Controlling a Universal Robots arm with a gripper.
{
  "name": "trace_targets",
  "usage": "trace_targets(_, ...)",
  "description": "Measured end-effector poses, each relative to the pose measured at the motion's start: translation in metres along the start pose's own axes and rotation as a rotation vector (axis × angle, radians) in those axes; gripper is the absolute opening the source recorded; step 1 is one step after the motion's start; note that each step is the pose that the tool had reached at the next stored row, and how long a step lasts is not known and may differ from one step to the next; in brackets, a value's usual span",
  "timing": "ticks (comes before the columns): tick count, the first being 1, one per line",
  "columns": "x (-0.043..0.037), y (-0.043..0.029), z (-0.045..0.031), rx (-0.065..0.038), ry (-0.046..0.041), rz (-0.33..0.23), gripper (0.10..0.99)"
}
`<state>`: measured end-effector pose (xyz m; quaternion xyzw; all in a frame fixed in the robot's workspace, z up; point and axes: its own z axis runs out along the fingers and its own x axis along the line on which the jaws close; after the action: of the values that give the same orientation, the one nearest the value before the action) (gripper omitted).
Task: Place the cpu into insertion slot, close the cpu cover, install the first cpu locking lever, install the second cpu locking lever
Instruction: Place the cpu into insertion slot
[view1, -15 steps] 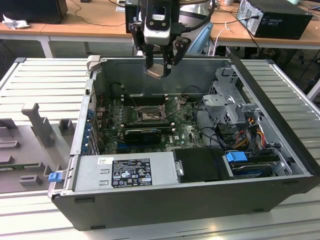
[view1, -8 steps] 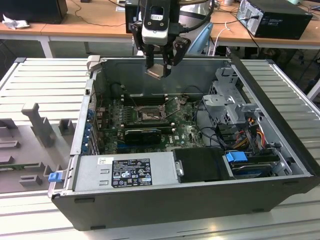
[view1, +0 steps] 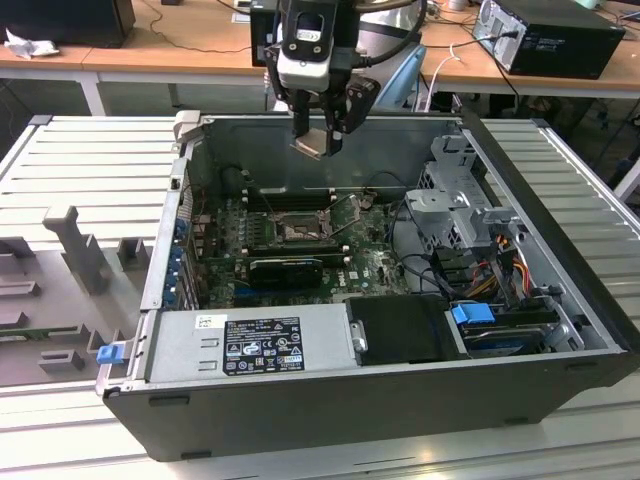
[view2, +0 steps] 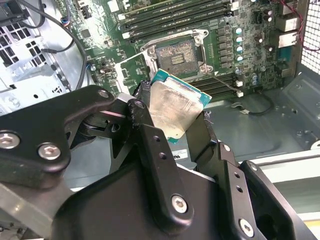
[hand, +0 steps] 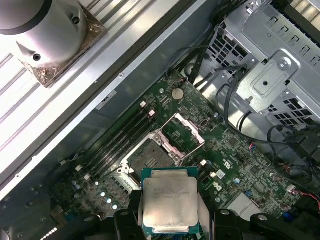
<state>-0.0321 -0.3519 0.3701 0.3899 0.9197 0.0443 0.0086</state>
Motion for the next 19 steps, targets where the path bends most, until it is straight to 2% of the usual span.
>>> trace_targets(19,0.0000,0.0000,0.0006,-0.002,-0.0086,0.097,0.529)
